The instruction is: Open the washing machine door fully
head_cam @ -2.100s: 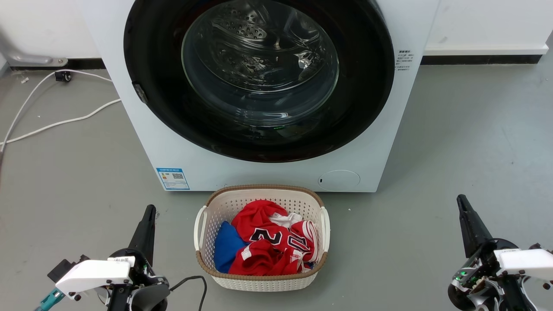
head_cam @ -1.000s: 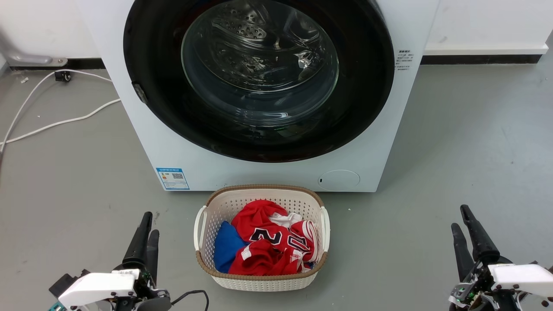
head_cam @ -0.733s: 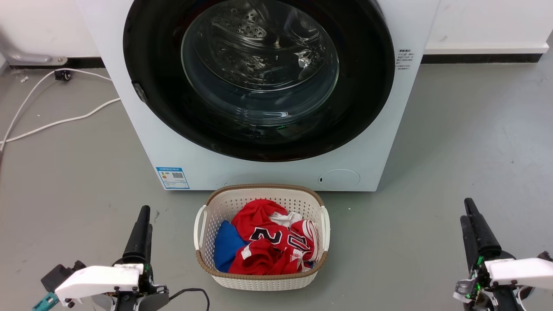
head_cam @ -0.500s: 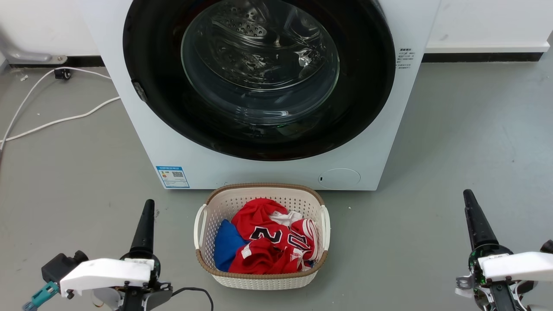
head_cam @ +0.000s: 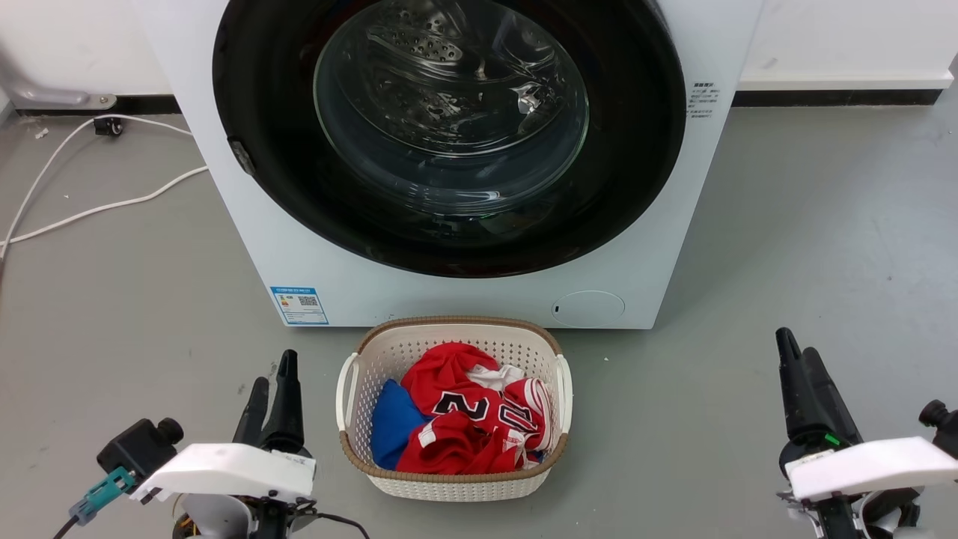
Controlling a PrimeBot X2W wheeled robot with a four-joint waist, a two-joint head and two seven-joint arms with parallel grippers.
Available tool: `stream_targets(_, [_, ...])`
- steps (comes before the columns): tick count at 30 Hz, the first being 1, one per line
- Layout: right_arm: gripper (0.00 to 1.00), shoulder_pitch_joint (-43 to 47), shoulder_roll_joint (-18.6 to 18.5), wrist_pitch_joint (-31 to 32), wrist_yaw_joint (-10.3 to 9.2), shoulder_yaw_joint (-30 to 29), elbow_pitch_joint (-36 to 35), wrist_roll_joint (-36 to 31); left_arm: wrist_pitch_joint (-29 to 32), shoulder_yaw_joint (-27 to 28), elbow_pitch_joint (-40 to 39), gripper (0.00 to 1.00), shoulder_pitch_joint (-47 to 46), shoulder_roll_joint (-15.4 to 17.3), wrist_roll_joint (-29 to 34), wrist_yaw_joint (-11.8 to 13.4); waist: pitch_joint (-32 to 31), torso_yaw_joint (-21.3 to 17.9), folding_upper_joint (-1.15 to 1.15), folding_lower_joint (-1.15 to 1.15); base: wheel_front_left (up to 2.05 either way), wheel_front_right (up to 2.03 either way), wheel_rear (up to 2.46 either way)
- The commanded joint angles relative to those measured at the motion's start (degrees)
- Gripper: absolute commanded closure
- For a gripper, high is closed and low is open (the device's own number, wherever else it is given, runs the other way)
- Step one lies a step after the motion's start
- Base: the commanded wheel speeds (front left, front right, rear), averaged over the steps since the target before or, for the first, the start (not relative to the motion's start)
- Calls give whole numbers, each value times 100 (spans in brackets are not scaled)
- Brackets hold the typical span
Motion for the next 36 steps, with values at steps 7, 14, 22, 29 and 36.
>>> stream_targets(7, [0, 62, -9, -203, 10, 51, -204, -879, -187, -326, -214, 0, -6, 194, 792, 347, 4, 2, 0, 0, 0, 0, 0])
stream_targets(14, [0, 132, -7, -329, 11, 88, -330, -1406, -319, -589, -335, 0, 20, 310, 1279, 549, 3, 7, 0, 0, 0, 0, 0])
stream_targets(22, [0, 244, -6, -453, 11, 135, -439, -1798, -439, -803, -441, 0, 60, 388, 1735, 701, -9, 13, 0, 0, 0, 0, 0])
stream_targets(29, [0, 321, -4, -567, 12, 87, -553, -2168, -555, -935, -529, 0, 121, 421, 2163, 787, -23, 25, 0, 0, 0, 0, 0])
stream_targets(36, [0, 387, -2, -669, 13, 67, -639, -2584, -664, -1066, -578, 0, 176, 447, 2617, 872, -29, 35, 0, 0, 0, 0, 0])
